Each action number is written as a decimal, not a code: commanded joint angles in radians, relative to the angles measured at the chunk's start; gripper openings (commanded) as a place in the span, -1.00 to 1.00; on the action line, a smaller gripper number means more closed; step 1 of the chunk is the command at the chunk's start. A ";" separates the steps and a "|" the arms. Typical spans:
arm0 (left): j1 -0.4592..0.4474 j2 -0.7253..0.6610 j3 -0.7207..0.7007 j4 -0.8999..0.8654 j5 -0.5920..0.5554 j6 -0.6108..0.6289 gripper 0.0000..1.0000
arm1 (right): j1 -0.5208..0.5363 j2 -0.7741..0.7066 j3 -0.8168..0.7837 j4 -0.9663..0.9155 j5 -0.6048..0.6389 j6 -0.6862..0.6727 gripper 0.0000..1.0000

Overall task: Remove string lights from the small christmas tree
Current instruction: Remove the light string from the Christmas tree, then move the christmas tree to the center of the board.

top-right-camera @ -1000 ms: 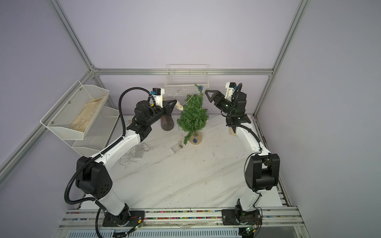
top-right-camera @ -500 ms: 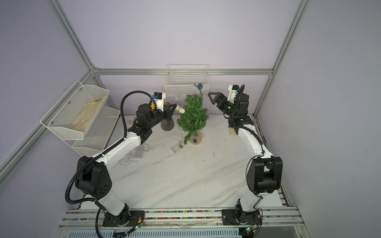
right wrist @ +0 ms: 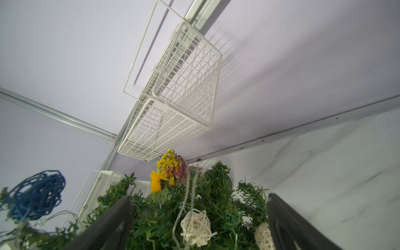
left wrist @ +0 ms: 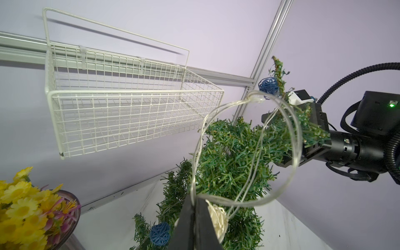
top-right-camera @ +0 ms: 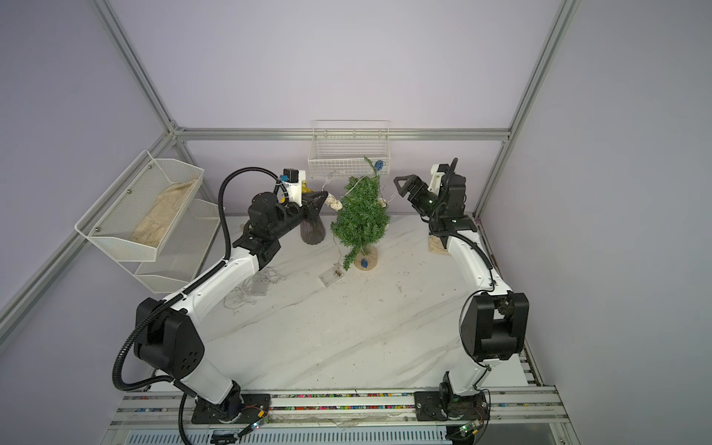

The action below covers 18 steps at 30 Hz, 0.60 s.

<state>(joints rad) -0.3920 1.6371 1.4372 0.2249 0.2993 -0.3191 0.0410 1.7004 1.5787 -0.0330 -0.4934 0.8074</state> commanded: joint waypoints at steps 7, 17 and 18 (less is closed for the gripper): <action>0.007 -0.014 0.144 -0.010 0.041 -0.015 -1.00 | -0.003 -0.008 -0.007 0.059 -0.022 0.021 0.90; 0.007 -0.028 0.055 0.021 0.049 -0.038 -1.00 | -0.005 -0.016 -0.072 0.064 -0.044 0.006 0.89; 0.007 -0.030 0.046 0.017 0.052 -0.037 -0.93 | -0.004 -0.018 -0.081 0.063 -0.045 0.005 0.89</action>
<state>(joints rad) -0.3920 1.6382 1.5120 0.2012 0.3344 -0.3473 0.0406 1.7061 1.5200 0.0082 -0.5198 0.8246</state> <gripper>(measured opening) 0.047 0.948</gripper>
